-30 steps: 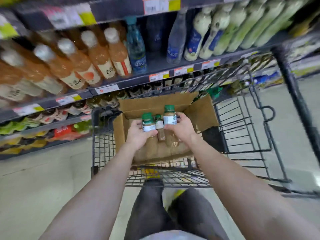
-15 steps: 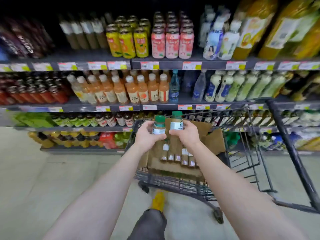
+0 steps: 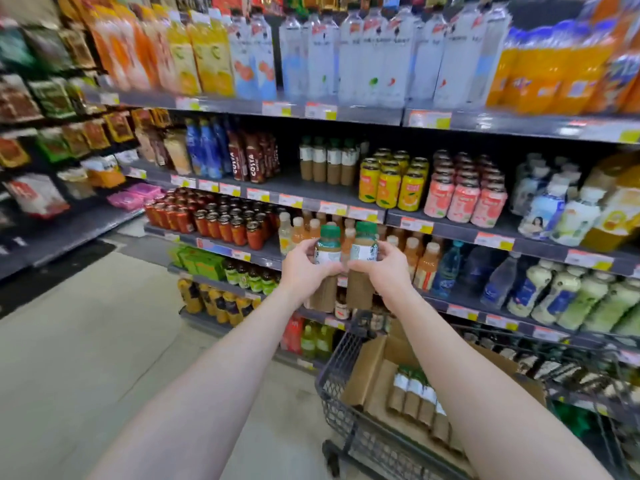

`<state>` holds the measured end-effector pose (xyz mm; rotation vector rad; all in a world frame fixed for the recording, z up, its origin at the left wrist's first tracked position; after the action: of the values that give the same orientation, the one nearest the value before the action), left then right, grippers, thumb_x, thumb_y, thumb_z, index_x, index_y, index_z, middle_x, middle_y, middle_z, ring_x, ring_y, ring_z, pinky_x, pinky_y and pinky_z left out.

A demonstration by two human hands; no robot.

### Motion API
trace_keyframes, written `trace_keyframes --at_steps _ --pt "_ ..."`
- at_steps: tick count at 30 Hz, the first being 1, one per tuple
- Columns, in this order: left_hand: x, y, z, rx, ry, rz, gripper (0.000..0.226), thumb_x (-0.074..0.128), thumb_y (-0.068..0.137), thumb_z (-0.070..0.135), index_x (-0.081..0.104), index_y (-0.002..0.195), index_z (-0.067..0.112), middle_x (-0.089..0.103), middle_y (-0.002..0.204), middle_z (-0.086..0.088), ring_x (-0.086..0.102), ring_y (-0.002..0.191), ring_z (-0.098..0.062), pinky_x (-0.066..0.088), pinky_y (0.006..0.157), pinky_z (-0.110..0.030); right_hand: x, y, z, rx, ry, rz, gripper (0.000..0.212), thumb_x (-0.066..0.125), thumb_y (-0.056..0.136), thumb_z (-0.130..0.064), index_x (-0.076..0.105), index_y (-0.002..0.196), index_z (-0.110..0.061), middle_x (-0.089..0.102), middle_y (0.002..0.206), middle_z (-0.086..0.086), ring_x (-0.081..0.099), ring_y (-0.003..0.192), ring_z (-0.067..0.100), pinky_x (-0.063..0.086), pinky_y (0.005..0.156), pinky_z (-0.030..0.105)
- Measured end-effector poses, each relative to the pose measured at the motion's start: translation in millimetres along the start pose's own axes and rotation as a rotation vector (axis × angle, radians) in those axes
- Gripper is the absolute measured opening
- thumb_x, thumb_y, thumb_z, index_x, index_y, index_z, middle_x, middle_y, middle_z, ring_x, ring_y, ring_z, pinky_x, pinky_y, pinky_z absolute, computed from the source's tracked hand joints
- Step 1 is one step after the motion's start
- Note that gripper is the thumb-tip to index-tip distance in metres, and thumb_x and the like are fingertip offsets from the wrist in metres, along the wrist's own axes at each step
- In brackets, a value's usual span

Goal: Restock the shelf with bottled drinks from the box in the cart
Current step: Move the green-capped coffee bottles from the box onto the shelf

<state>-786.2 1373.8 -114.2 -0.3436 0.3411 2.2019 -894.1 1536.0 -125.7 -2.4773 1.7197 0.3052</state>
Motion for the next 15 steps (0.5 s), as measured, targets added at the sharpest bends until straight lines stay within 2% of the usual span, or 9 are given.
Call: trace_keyframes --at_steps 2,6,11,15 --pt "-30.3 15.2 3.0 0.030 0.002 0.043 0.084 0.093 0.073 0.029 0.050 0.144 0.017 0.060 0.129 0.002 0.056 0.109 -0.008 0.044 0.088 -0.021 25.2 6.7 -21.0 -0.027 -0.002 -0.006 0.062 0.092 0.070 -0.022 0.059 0.123 -0.029 0.068 0.107 -0.010 0.064 0.091 0.003 0.059 0.084 0.035" --pt "-90.3 53.9 4.4 0.076 0.031 0.099 0.079 0.092 0.074 0.030 0.052 0.141 0.019 0.058 0.123 0.006 0.055 0.111 -0.009 0.042 0.088 -0.022 80.4 27.5 -51.4 -0.054 -0.003 0.011 0.067 0.092 0.071 -0.023 0.062 0.130 -0.024 0.070 0.116 -0.005 0.067 0.098 0.012 0.060 0.084 0.036" --pt "-149.1 110.9 -6.2 0.155 0.034 0.047 0.072 0.092 0.075 0.027 0.054 0.136 0.022 0.055 0.117 0.011 0.056 0.111 -0.010 0.042 0.090 -0.024 149.1 50.9 -93.2 -0.089 0.007 0.060 0.066 0.090 0.075 -0.023 0.057 0.132 -0.029 0.066 0.114 -0.008 0.062 0.091 0.008 0.052 0.071 0.024" --pt "-181.6 156.2 -17.9 0.196 0.029 -0.003 0.073 0.093 0.073 0.032 0.053 0.134 0.025 0.057 0.118 0.010 0.058 0.112 -0.012 0.048 0.091 -0.027 195.5 75.7 -118.7 -0.111 -0.010 0.095 0.067 0.089 0.075 -0.020 0.060 0.135 -0.021 0.069 0.114 -0.007 0.064 0.094 0.008 0.056 0.077 0.029"
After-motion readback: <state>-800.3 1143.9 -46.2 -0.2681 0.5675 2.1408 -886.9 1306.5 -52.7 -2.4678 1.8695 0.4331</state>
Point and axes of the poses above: each hand's wrist, its own y-axis towards the middle knuckle, its own x-axis out of the palm, z = x × y, the point moved 6 cm from there along y, towards the middle knuckle
